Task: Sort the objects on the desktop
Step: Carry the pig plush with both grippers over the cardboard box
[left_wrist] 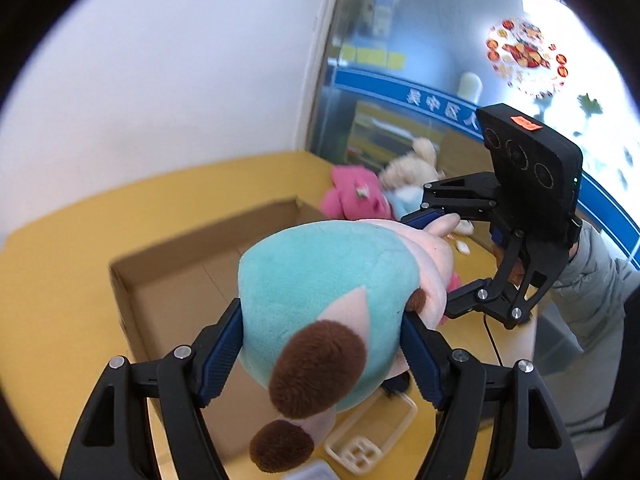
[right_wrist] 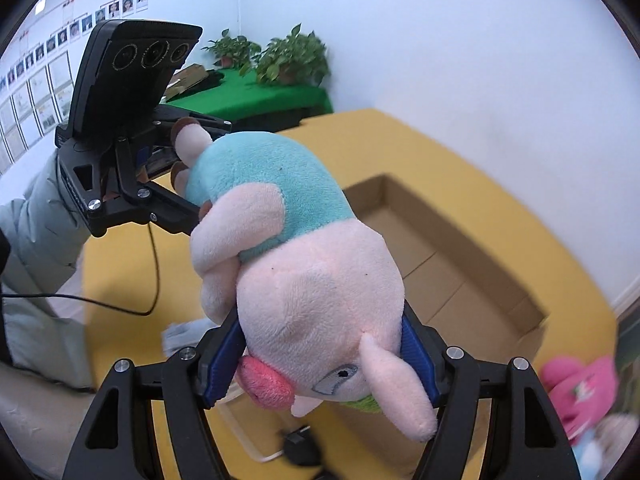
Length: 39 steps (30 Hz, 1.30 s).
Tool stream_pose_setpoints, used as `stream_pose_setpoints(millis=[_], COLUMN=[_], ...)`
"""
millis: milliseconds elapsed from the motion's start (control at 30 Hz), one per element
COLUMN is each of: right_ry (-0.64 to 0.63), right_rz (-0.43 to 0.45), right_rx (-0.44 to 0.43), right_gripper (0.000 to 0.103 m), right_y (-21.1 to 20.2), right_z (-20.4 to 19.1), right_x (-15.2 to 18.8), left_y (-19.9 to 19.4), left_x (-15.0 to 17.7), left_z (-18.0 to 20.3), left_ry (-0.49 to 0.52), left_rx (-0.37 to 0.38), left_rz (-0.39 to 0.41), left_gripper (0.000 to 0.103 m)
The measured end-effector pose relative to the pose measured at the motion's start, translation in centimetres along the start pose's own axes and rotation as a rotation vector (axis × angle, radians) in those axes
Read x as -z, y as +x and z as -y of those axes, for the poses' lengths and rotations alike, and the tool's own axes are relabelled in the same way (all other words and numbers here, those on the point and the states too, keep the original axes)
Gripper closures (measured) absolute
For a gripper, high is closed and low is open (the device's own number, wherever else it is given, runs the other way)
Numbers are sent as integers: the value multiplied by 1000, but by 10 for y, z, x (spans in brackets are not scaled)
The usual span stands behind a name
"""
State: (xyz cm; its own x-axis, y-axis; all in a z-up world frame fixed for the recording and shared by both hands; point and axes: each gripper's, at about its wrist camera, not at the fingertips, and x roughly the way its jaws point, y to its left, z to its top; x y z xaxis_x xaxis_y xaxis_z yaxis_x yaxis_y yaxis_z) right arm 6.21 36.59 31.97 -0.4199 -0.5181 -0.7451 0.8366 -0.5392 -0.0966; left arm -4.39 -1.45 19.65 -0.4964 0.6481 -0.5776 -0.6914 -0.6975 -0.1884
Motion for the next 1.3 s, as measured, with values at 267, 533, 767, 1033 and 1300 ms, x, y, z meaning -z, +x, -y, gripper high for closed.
stream_pose_setpoints(millis=[267, 533, 767, 1033, 1300], right_ry=[-114, -123, -56, -4, -42], right_rz=[20, -29, -157, -149, -205], right_rx=[108, 104, 21, -34, 23], right_gripper=[35, 43, 54, 56, 11], right_y=[-17, 42, 125, 129, 137], right_z=[22, 65, 107, 117, 97], right_x=[-41, -35, 12, 56, 106], left_y=[14, 68, 136, 158, 156], left_x=[-46, -51, -26, 7, 22], left_z=[-48, -116, -170, -207, -222], left_ry=[-30, -147, -262, -376, -373], left_rx=[-66, -113, -156, -172, -228], left_rz=[67, 18, -98, -143, -184], left_gripper=[29, 30, 32, 34, 45])
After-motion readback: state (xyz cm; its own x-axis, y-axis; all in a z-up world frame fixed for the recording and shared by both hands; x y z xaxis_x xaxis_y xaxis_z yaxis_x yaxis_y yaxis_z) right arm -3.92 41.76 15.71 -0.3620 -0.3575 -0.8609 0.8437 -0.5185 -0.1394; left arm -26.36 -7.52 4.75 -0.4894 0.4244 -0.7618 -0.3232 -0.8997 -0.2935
